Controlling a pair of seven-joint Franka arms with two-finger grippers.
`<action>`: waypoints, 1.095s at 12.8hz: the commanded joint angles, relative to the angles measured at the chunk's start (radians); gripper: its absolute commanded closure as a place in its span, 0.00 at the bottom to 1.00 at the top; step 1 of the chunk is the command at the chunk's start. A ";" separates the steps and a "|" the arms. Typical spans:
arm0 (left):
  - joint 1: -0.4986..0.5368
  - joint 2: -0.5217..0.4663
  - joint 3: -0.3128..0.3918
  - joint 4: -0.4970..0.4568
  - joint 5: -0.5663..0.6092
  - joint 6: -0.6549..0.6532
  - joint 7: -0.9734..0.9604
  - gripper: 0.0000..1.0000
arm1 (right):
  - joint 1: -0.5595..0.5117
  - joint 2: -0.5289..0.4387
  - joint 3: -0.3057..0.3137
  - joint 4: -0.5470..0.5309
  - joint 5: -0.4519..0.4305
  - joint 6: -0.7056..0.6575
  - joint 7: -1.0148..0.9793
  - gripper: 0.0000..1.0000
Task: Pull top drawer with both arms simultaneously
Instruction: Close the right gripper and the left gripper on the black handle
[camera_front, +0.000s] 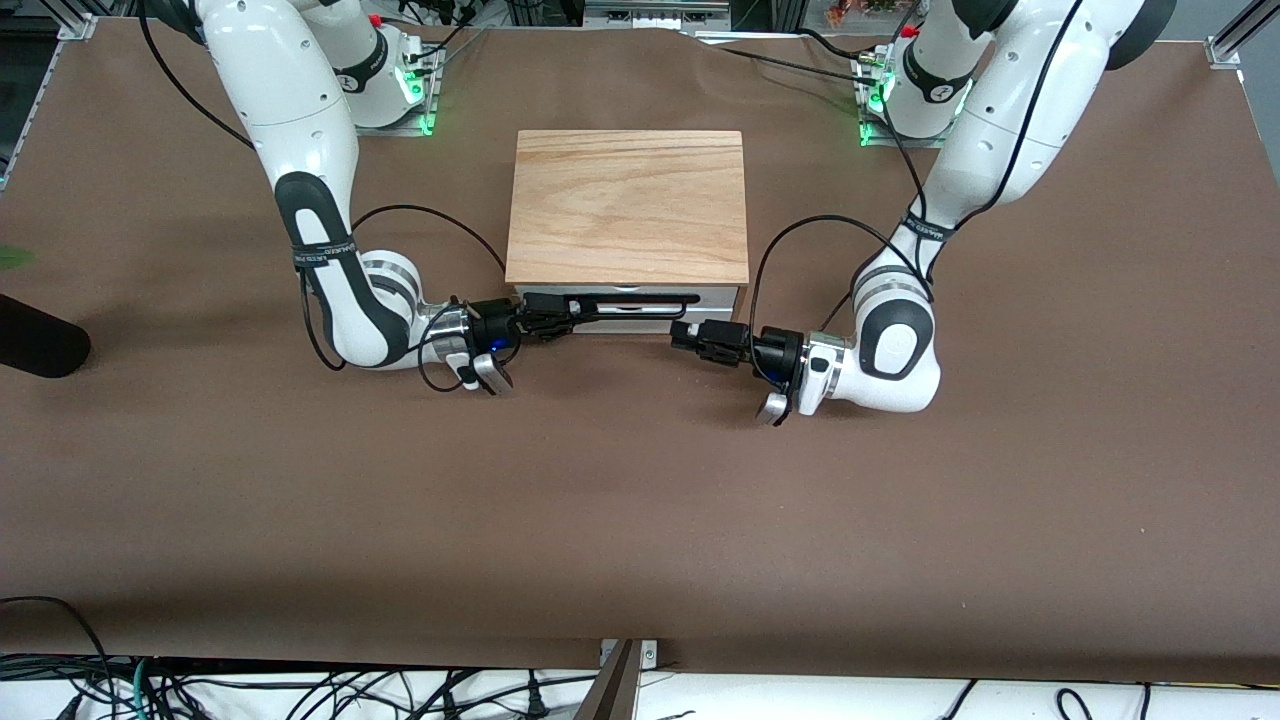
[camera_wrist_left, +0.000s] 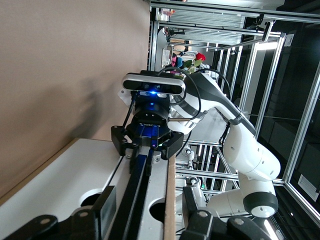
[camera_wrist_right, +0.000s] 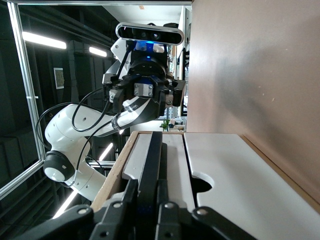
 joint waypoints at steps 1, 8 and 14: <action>-0.005 0.030 -0.002 0.032 0.010 -0.009 0.021 0.39 | -0.006 -0.023 -0.005 -0.038 0.010 -0.007 -0.045 0.87; -0.018 0.027 -0.016 -0.010 0.010 -0.018 0.023 0.59 | -0.021 -0.008 -0.005 0.002 0.012 0.007 -0.025 0.88; -0.021 0.024 -0.016 -0.054 0.018 -0.018 0.110 0.75 | -0.037 0.033 -0.005 0.090 0.021 0.034 0.024 0.88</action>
